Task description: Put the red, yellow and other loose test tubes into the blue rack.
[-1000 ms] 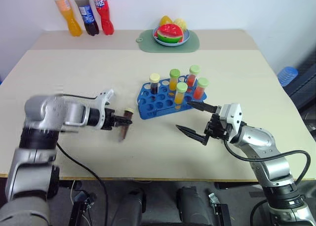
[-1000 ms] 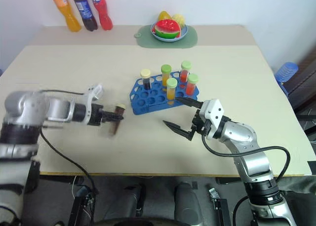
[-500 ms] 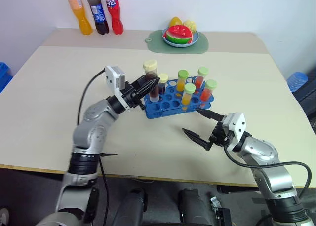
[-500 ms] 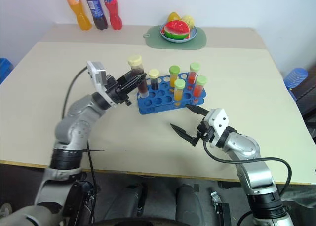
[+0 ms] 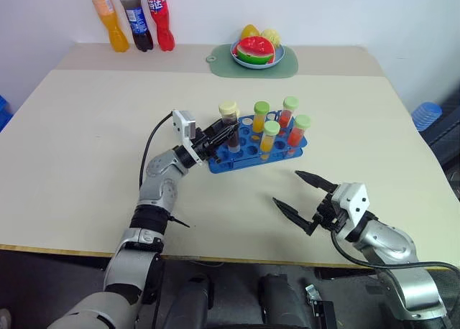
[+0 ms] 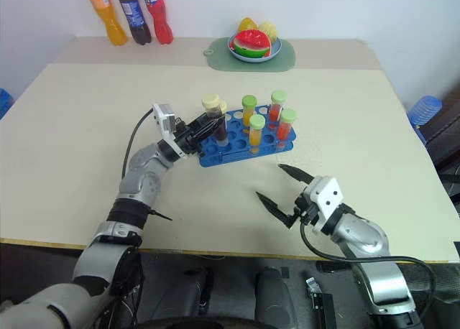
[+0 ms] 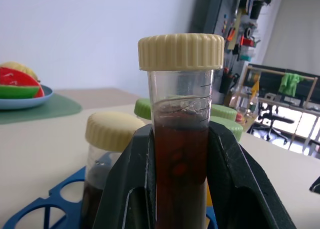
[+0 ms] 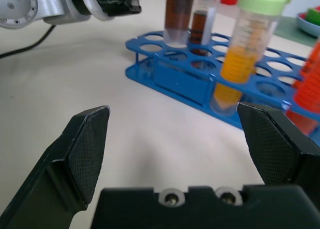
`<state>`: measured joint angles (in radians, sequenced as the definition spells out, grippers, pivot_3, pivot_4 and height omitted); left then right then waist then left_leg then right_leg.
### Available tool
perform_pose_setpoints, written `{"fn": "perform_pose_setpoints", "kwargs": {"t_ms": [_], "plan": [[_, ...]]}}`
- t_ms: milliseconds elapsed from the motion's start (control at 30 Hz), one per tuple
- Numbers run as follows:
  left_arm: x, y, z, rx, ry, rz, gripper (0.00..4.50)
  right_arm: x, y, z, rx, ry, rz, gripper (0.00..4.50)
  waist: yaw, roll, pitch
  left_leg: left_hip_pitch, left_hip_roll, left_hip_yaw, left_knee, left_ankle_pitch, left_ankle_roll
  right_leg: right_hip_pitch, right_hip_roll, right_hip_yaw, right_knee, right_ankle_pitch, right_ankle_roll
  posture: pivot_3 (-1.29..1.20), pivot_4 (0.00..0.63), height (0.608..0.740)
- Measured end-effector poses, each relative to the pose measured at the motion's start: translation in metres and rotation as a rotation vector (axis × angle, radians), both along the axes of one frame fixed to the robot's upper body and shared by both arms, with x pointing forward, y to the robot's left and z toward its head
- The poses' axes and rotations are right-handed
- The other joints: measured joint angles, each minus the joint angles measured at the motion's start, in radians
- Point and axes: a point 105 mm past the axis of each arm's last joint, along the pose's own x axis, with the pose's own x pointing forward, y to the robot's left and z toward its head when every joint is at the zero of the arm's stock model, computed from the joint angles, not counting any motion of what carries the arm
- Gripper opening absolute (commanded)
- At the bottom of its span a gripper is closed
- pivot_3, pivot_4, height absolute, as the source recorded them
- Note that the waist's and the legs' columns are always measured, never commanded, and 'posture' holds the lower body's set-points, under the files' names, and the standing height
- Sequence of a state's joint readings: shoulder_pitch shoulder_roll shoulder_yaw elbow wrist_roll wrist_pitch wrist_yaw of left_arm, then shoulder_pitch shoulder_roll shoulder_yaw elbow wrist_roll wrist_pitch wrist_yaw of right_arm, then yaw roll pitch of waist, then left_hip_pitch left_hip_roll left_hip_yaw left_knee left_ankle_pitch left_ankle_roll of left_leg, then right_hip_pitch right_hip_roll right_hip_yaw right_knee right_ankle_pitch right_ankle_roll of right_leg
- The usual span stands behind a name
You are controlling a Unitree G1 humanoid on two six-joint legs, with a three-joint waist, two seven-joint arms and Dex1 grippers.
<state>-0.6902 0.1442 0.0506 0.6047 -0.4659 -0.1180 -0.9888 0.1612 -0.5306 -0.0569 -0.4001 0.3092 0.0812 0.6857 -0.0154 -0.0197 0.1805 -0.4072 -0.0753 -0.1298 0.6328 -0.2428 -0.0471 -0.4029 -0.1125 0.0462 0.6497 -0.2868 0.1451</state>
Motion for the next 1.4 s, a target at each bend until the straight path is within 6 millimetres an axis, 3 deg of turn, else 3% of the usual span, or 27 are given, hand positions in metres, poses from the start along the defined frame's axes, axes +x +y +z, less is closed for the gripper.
{"fn": "perform_pose_setpoints", "kwargs": {"t_ms": [600, 1067, 1200, 1300, 1400], "plan": [[-0.006, -0.013, -0.009, 0.160, -0.156, -0.090, 0.80, 0.000, -0.003, 0.005, -0.003, -0.026, -0.042, 4.50, 0.002, 0.000, 0.000, 0.007, 0.000, 0.000, 0.000, -0.001, 0.001, 0.008, 0.000, 0.000, 0.000, 0.000, 0.000, 0.00, 0.150, 0.740], [-0.005, -0.025, -0.024, 0.238, -0.119, -0.136, 0.80, 0.001, -0.003, 0.005, 0.005, -0.031, -0.055, 4.50, 0.002, 0.000, 0.000, 0.013, 0.000, -0.001, -0.001, -0.001, 0.003, 0.013, 0.000, 0.000, -0.001, -0.001, 0.001, 0.00, 0.150, 0.740], [-0.006, -0.026, -0.025, 0.201, -0.043, -0.197, 2.85, 0.001, -0.003, 0.005, 0.008, -0.031, -0.060, 4.50, 0.001, 0.000, 0.000, 0.013, 0.000, -0.001, -0.001, -0.002, 0.003, 0.013, 0.000, 0.000, -0.001, -0.001, 0.001, 0.00, 0.150, 0.740], [-0.002, -0.028, -0.019, 0.175, -0.061, -0.145, 4.37, 0.001, -0.002, 0.005, 0.011, -0.032, -0.060, 4.50, 0.000, 0.000, 0.000, 0.013, 0.000, -0.003, -0.001, -0.002, 0.003, 0.013, 0.000, 0.000, -0.001, -0.001, 0.001, 0.00, 0.150, 0.740], [-0.004, -0.025, -0.009, 0.169, -0.116, -0.110, 4.47, 0.003, 0.000, 0.007, 0.013, -0.039, -0.052, 4.50, -0.004, 0.000, 0.000, 0.013, 0.001, -0.003, -0.001, -0.002, 0.003, 0.013, 0.000, 0.001, -0.001, -0.001, 0.001, 0.00, 0.150, 0.740]]}}
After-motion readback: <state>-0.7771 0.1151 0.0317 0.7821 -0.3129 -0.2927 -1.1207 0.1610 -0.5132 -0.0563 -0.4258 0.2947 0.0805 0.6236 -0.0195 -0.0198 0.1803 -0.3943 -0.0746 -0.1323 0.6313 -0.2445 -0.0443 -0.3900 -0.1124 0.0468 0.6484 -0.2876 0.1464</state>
